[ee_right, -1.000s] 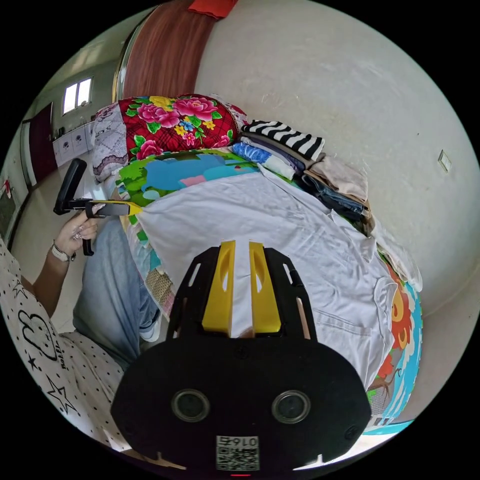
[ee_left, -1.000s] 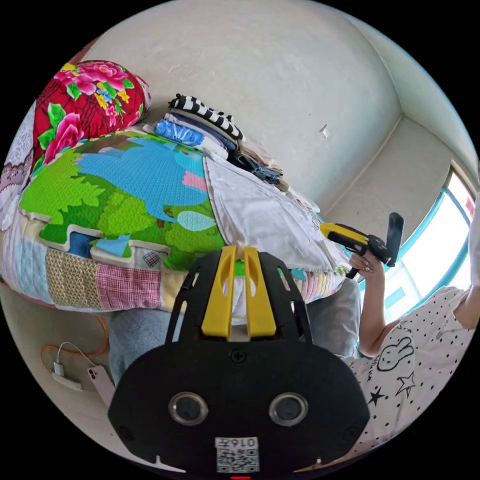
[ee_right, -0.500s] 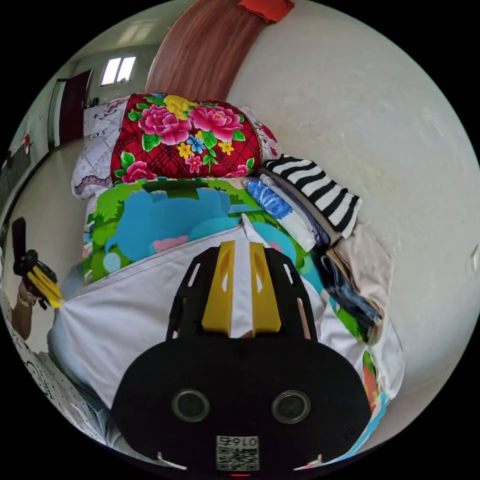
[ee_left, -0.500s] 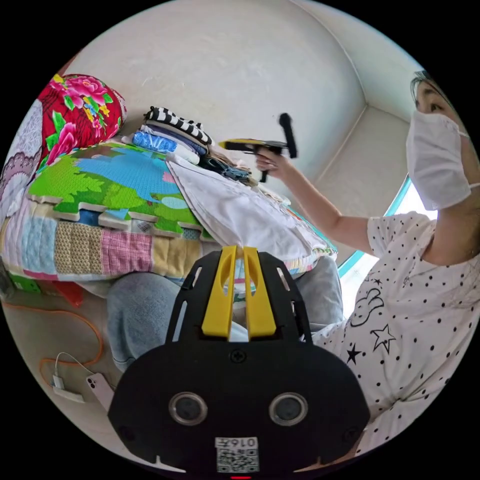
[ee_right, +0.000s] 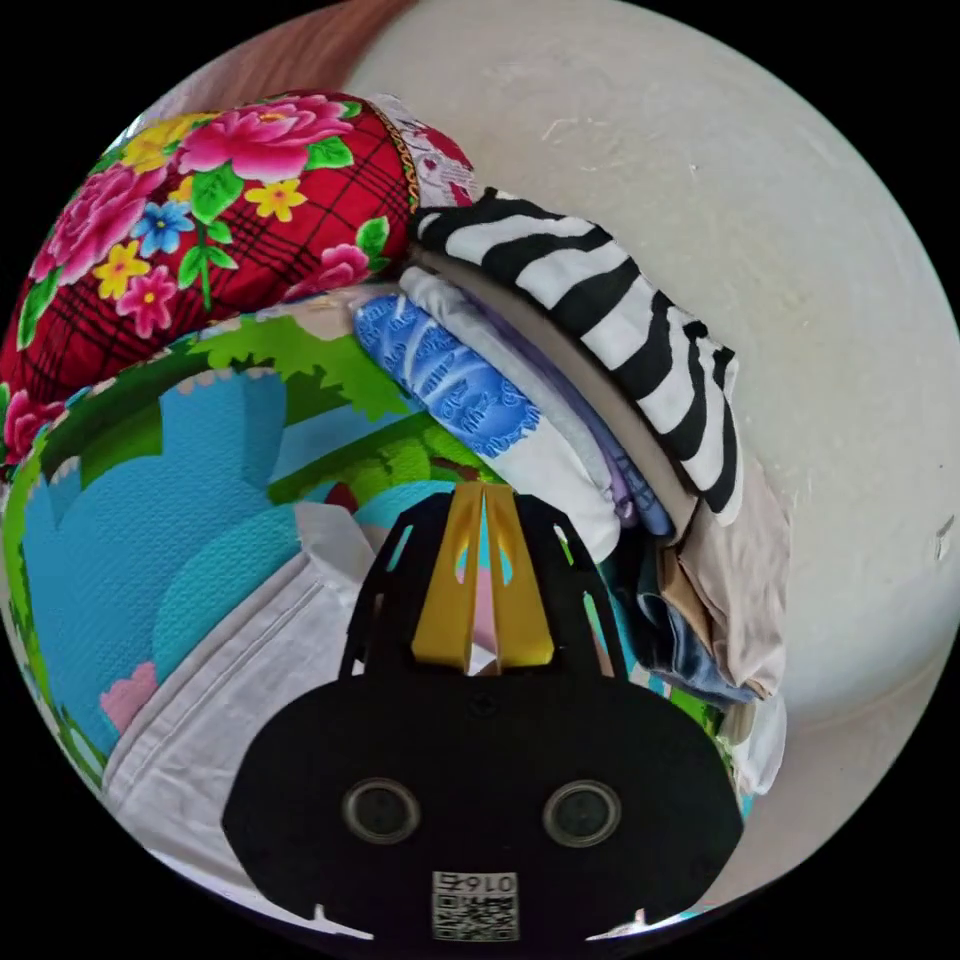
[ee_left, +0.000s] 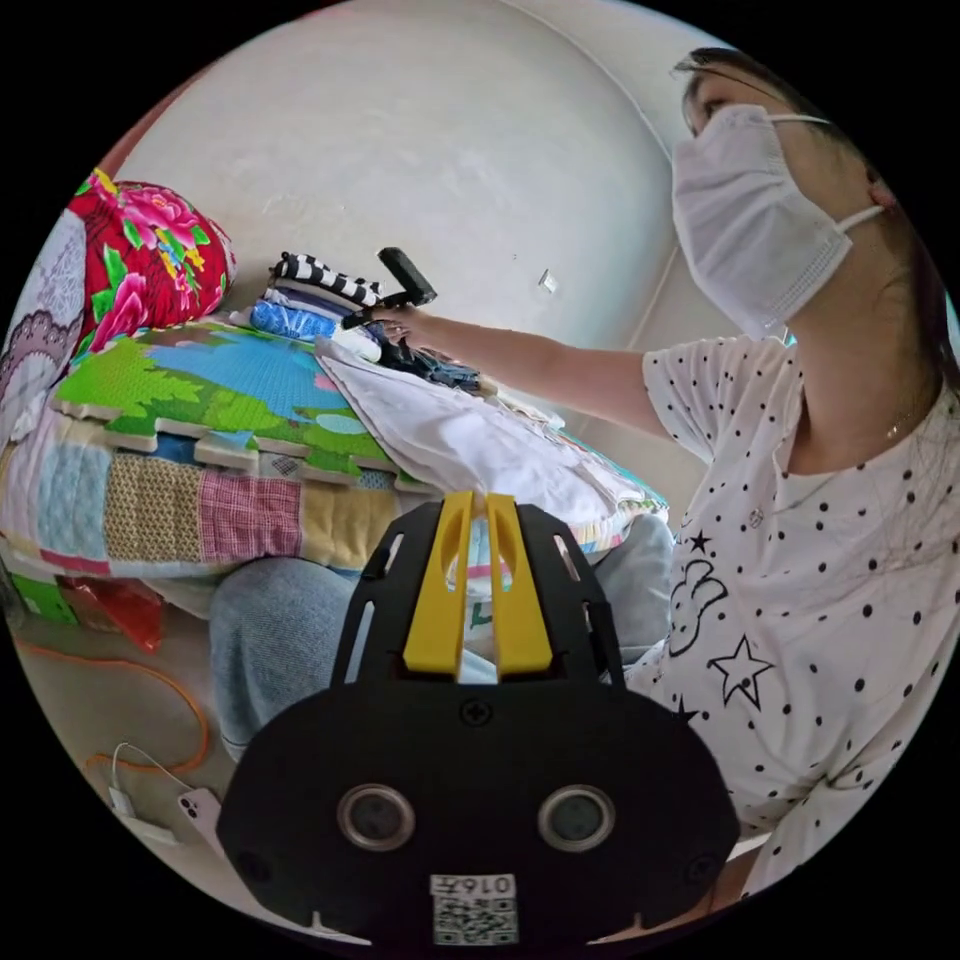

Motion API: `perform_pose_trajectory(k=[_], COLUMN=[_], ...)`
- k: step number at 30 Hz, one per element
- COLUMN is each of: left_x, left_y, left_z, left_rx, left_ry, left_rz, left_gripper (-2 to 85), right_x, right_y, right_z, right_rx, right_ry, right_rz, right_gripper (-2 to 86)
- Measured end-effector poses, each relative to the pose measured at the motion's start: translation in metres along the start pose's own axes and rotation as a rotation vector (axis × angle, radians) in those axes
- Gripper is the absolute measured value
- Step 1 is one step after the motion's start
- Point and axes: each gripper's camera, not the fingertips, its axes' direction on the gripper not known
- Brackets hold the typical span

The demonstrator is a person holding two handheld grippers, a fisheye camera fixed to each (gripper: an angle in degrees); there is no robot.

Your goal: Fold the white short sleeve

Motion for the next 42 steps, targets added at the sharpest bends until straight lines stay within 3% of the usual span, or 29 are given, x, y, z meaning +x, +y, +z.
perform_pose_trajectory(k=[4, 7, 12, 15, 22, 26, 30, 32, 34, 38, 42], left_x=[-0.003, -0.001, 0.014, 0.019, 0.001, -0.01, -0.014, -0.016, -0.017, -0.022, -0.023], left_y=[0.0, -0.002, -0.012, -0.018, -0.023, -0.02, -0.02, -0.021, -0.02, -0.017, -0.018], left_z=[-0.006, -0.01, -0.016, -0.021, -0.043, -0.045, -0.045, -0.044, -0.044, -0.045, -0.042], left_rx=[0.034, 0.045, 0.019, 0.035, 0.166, 0.147, 0.103, 0.079, 0.069, 0.083, 0.086], left_ry=[0.043, 0.06, -0.038, -0.142, -0.225, -0.203, -0.195, -0.194, -0.183, -0.151, -0.155], left_rz=[-0.031, -0.038, 0.006, 0.019, -0.083, -0.138, -0.147, -0.151, -0.152, -0.176, -0.179], left_gripper=[-0.4, -0.4, -0.3, -0.3, -0.3, -0.1, 0.1, 0.2, 0.3, 0.2, 0.2], right_x=[-0.012, -0.039, -0.031, -0.012, 0.029, 0.037, 0.05, 0.061, 0.068, 0.084, 0.075], right_y=[-0.009, -0.014, -0.047, -0.071, -0.1, -0.112, -0.102, -0.087, -0.072, -0.034, -0.007], right_z=[-0.009, 0.012, 0.051, 0.071, 0.12, 0.155, 0.151, 0.145, 0.146, 0.178, 0.199], right_rx=[0.106, 0.01, -0.007, -0.032, 0.025, -0.025, 0.061, 0.023, -0.061, -0.278, -0.246], right_ry=[-0.432, -0.367, -0.155, -0.159, -0.359, -0.382, -0.534, -0.634, -0.59, -0.254, -0.218], right_rz=[-0.305, -0.434, -0.281, -0.211, -0.048, 0.034, -0.043, -0.193, -0.284, -0.304, -0.32], right_gripper=[9.0, 4.7, 0.6, 0.5, 3.9, 12.3, 10.6, 9.0, 8.2, 6.4, 7.1])
